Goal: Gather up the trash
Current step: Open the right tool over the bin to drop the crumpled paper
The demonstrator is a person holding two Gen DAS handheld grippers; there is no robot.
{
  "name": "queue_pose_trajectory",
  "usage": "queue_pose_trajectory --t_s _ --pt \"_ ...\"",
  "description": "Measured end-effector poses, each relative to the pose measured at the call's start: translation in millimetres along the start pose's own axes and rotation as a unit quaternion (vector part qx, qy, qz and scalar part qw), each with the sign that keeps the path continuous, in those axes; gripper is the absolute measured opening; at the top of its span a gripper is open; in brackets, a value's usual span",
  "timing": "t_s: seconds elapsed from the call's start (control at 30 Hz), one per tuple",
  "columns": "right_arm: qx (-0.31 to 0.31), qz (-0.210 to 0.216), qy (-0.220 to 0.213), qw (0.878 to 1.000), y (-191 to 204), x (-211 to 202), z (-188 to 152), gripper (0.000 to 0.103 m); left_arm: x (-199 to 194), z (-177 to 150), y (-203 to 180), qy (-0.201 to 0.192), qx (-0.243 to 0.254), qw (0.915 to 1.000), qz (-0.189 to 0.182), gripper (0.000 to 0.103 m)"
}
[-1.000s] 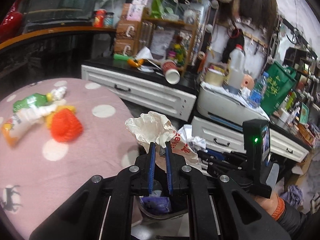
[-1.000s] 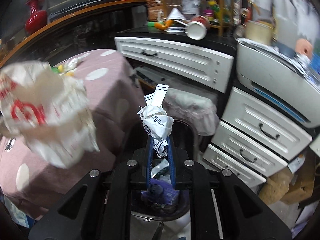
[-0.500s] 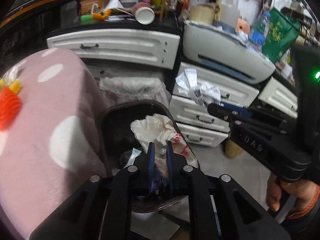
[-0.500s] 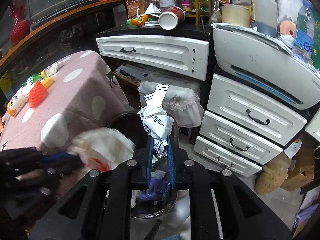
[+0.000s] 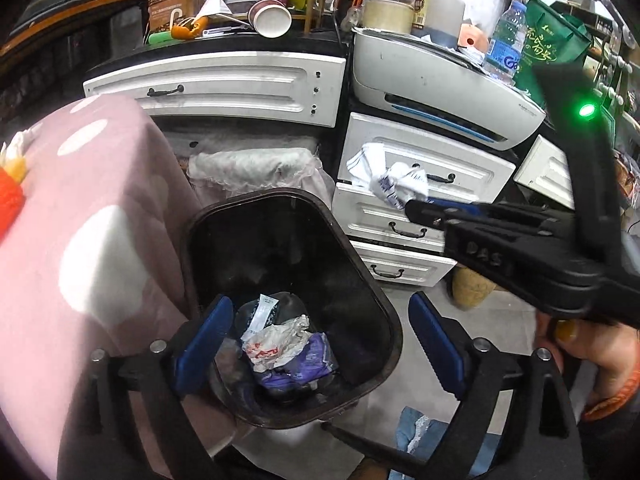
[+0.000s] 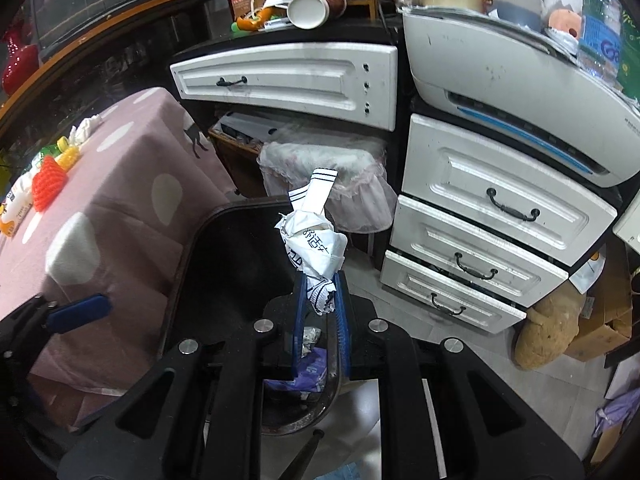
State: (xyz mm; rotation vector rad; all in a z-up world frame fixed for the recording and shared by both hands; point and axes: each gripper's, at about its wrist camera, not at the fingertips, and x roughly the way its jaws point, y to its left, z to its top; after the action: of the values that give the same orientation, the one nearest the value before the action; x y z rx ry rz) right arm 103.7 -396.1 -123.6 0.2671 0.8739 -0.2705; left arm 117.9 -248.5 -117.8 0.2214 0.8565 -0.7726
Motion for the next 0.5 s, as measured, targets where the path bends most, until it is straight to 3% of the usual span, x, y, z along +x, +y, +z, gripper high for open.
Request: queue_pose_trajectory --t_s 0.5 --pt "-0.017 0.031 0.053 0.998 15.4 40.8 -19.8 0.015 -43.8 -2.4 -3.2 -0.053 -0.004 0.9986 0.009 0.092"
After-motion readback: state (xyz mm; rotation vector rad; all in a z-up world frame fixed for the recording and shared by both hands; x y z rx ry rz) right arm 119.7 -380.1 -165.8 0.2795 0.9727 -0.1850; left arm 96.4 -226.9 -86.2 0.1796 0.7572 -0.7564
